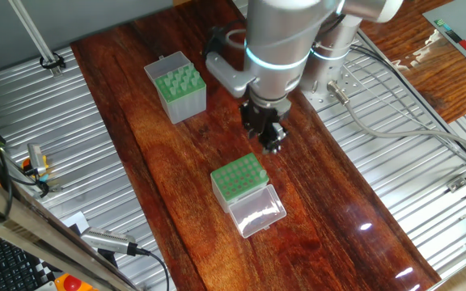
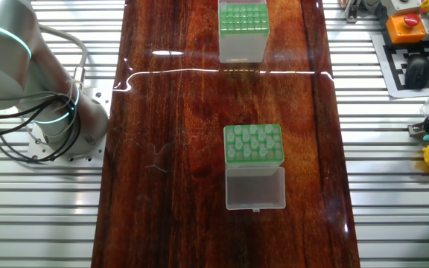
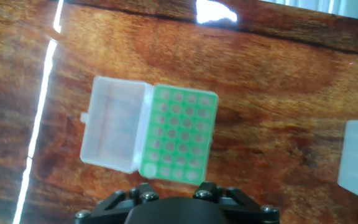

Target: Transfer all large pipette tips from one holder to another

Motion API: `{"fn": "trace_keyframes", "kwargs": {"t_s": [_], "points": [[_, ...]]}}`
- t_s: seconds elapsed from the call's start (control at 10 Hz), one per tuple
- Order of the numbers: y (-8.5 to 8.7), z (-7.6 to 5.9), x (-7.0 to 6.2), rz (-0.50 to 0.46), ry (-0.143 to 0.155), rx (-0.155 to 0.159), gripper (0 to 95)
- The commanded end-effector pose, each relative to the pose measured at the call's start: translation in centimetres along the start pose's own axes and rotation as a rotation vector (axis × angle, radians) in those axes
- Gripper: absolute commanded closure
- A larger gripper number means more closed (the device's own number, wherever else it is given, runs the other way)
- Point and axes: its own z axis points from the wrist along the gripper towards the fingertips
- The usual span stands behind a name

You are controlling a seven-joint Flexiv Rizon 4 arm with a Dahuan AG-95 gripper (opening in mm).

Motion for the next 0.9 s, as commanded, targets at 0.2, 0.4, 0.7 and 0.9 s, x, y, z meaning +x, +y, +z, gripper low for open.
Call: {"fn": "trace_keyframes", "kwargs": {"t_s": [0.2,0.4,0.7,0.9], "points": [[0.2,0.1,-0.3,0.039,-0.003,0.008,95.0],[-0.2,0.0,-0.3,0.018,0.014,0.004,95.0],[-7.8,-0.5,-1.1,-0.100,0.029,-0.017,95.0],[-8.5,-0.5,-1.1,-0.152,0.009,-0.018,95.0]]}}
